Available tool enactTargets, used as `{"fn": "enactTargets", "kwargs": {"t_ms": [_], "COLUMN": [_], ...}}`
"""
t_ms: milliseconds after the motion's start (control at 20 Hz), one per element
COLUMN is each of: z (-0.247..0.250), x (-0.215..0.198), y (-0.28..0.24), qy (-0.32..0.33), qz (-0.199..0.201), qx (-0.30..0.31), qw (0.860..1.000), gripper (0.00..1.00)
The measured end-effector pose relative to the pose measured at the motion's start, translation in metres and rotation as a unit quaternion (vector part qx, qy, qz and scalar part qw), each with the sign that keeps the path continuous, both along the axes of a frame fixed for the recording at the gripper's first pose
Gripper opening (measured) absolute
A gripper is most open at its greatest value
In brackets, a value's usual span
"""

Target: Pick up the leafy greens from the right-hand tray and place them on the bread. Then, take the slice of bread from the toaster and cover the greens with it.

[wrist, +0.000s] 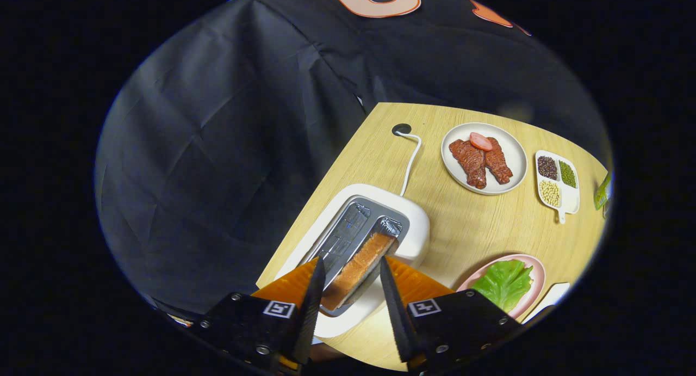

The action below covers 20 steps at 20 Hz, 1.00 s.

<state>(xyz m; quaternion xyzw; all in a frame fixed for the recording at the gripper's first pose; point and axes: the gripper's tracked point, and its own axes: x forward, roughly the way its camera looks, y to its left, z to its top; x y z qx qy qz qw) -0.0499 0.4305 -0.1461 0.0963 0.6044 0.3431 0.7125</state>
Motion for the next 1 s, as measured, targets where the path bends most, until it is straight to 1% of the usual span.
{"fn": "enactTargets", "kwargs": {"t_ms": [100,150,200,300,400,600,750,800,900,1000], "z": [0.002,0.002,0.004,0.007,0.014,0.041,0.054,0.056,0.064,0.070], "x": [-0.007,-0.007,-0.007,-0.007,-0.004,-0.003,0.006,0.006,0.005,0.009], "y": [-0.002,-0.005,-0.008,-0.009,-0.010,-0.018,-0.036,-0.040,-0.050,-0.063], "qy": [0.013,0.015,0.018,0.018,0.004,-0.013,-0.033,-0.032,-0.025,-0.038], "qz": [-0.004,-0.009,-0.015,-0.020,-0.019,-0.030,-0.056,-0.065,-0.080,-0.088], "qx": [0.005,0.002,0.006,0.018,0.033,0.073,0.089,0.096,0.116,0.126], "qw": [1.000,1.000,1.000,0.999,0.999,0.997,0.994,0.993,0.990,0.987], "gripper": [0.44,0.39,0.29,0.18,0.15,0.15,0.15,0.13,0.12,0.12]}}
